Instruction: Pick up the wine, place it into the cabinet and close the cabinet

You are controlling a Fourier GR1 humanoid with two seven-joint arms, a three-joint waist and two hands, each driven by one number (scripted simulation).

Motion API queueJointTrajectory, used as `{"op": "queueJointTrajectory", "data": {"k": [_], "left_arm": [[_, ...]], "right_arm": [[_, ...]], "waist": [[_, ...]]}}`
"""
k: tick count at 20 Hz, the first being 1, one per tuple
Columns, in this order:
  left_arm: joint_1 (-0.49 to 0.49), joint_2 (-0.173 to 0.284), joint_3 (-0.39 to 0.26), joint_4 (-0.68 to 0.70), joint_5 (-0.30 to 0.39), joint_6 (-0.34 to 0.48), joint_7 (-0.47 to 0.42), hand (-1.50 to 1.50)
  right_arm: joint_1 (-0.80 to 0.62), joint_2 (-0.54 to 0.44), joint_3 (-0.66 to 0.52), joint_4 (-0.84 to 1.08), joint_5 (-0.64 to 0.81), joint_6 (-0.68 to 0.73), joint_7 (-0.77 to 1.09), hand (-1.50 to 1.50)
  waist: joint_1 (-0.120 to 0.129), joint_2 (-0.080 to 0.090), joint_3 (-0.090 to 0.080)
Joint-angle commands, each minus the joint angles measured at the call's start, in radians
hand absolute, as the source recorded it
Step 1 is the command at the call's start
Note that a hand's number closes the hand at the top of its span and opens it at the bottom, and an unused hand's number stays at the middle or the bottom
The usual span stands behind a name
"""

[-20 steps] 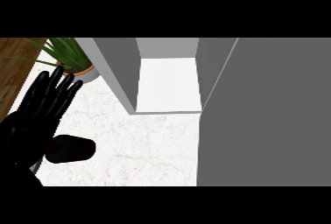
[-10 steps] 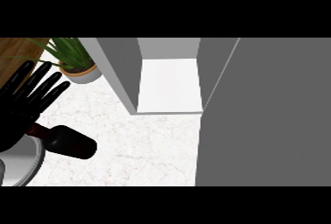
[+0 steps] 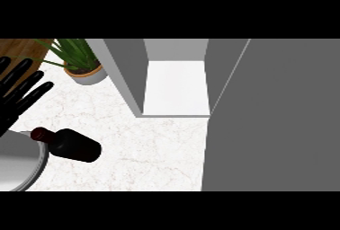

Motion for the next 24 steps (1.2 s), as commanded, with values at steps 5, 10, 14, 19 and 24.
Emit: {"op": "queueJointTrajectory", "data": {"k": [5, 10, 14, 19, 24], "left_arm": [[-0.004, -0.043, 0.006, -0.016, -0.046, 0.016, 0.032, -1.50], [0.053, 0.024, 0.096, -0.037, 0.061, -0.015, 0.085, -1.50], [0.042, 0.002, 0.100, 0.009, -0.003, -0.053, 0.086, -1.50], [0.025, -0.011, 0.134, 0.127, -0.079, -0.109, 0.057, -1.50], [0.043, -0.016, 0.171, 0.226, -0.121, -0.239, 0.026, -1.50]], "right_arm": [[-0.020, 0.023, -0.022, -0.051, -0.012, -0.013, 0.070, -1.50], [-0.050, 0.020, -0.065, 0.038, -0.055, 0.045, 0.010, -1.50], [-0.037, 0.004, -0.095, -0.062, -0.072, 0.024, 0.112, -1.50], [-0.031, 0.040, -0.008, -0.088, -0.002, 0.013, 0.126, -1.50], [-0.095, 0.021, -0.080, -0.018, -0.027, 0.021, 0.107, -1.50]], "waist": [[0.001, 0.000, 0.000], [0.005, 0.000, 0.000], [0.000, 0.000, 0.000], [-0.002, 0.000, 0.000], [0.000, 0.001, 0.000]]}}
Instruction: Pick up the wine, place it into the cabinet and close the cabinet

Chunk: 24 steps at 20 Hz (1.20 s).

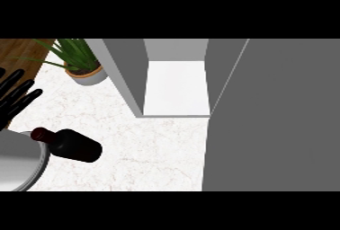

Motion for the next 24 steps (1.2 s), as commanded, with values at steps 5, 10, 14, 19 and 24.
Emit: {"op": "queueJointTrajectory", "data": {"k": [5, 10, 14, 19, 24], "left_arm": [[-0.041, -0.024, 0.041, 0.167, -0.107, -0.094, -0.057, -1.50], [-0.019, 0.009, 0.085, 0.221, -0.149, -0.171, -0.077, -1.50], [-0.022, -0.030, 0.086, 0.287, -0.231, -0.204, -0.116, -1.50], [-0.013, -0.058, 0.085, 0.304, -0.313, -0.203, -0.139, -1.50], [-0.006, -0.093, 0.091, 0.313, -0.405, -0.226, -0.195, -1.50]], "right_arm": [[-0.038, -0.003, -0.010, -0.017, -0.029, 0.004, 0.029, -1.50], [0.011, 0.023, 0.036, -0.023, 0.024, 0.000, 0.020, -1.50], [0.025, 0.034, 0.051, -0.021, 0.028, 0.007, 0.000, -1.50], [0.010, 0.033, 0.029, 0.001, -0.002, 0.016, -0.020, -1.50], [0.001, 0.032, 0.065, -0.029, 0.036, 0.010, 0.002, -1.50]], "waist": [[-0.003, 0.005, -0.007], [-0.005, 0.005, -0.008], [-0.016, 0.009, -0.009], [-0.020, 0.012, -0.009], [-0.027, 0.013, -0.011]]}}
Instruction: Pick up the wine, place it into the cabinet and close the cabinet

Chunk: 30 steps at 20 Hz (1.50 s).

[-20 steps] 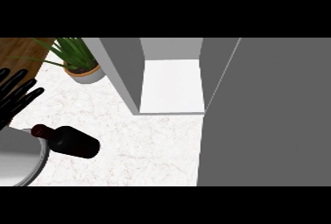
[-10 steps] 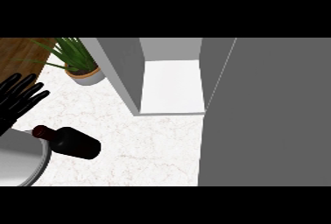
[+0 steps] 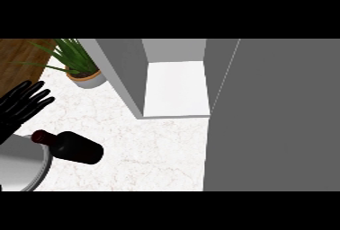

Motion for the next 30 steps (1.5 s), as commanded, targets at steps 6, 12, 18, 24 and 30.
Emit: {"op": "queueJointTrajectory", "data": {"k": [6, 12, 18, 24, 30], "left_arm": [[0.027, -0.051, 0.050, 0.240, -0.113, -0.104, -0.134, -1.50], [-0.010, -0.071, 0.051, 0.326, -0.227, -0.132, -0.222, -1.50], [-0.019, -0.073, 0.068, 0.441, -0.345, -0.180, -0.342, -1.50], [-0.094, -0.090, 0.040, 0.610, -0.545, -0.182, -0.524, -1.50], [-0.144, -0.038, -0.001, 0.786, -0.696, -0.184, -0.740, -1.50]], "right_arm": [[-0.013, -0.007, -0.007, -0.010, -0.024, 0.000, 0.024, -1.50], [-0.025, 0.001, 0.020, -0.005, 0.027, -0.013, 0.029, -1.50], [-0.011, -0.012, -0.019, 0.006, -0.027, 0.010, 0.017, -1.50], [-0.015, 0.025, 0.049, -0.001, 0.066, -0.016, 0.002, -1.50], [-0.011, 0.014, 0.040, 0.003, 0.041, 0.002, 0.010, -1.50]], "waist": [[-0.012, 0.025, -0.043], [-0.011, 0.023, -0.042], [-0.011, 0.023, -0.041], [-0.006, 0.018, -0.041], [-0.006, 0.018, -0.041]]}}
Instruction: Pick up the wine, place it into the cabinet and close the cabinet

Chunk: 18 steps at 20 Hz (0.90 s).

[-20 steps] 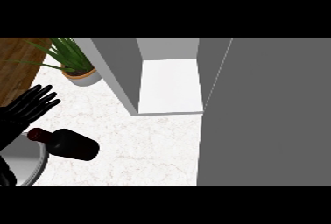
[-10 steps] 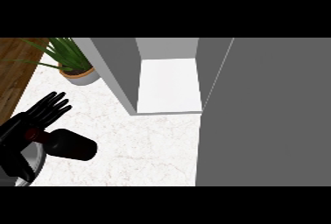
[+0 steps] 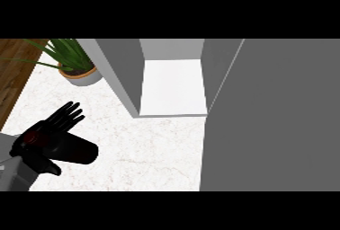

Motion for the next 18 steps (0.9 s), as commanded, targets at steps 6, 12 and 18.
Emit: {"op": "queueJointTrajectory", "data": {"k": [6, 12, 18], "left_arm": [[-0.028, 0.033, -0.071, 0.209, -0.168, -0.032, -0.341, -1.50], [-0.031, 0.036, -0.098, 0.302, -0.171, -0.034, -0.405, -1.50], [-0.062, -0.009, -0.110, 0.332, -0.116, -0.064, -0.375, -1.50]], "right_arm": [[-0.041, -0.018, -0.049, 0.029, -0.032, 0.008, 0.004, -1.50], [0.018, 0.003, 0.002, -0.029, 0.004, 0.004, 0.005, -1.50], [0.075, -0.005, -0.013, -0.009, 0.009, 0.037, -0.052, -1.50]], "waist": [[0.000, 0.005, -0.004], [-0.003, 0.004, -0.005], [0.000, -0.001, -0.002]]}}
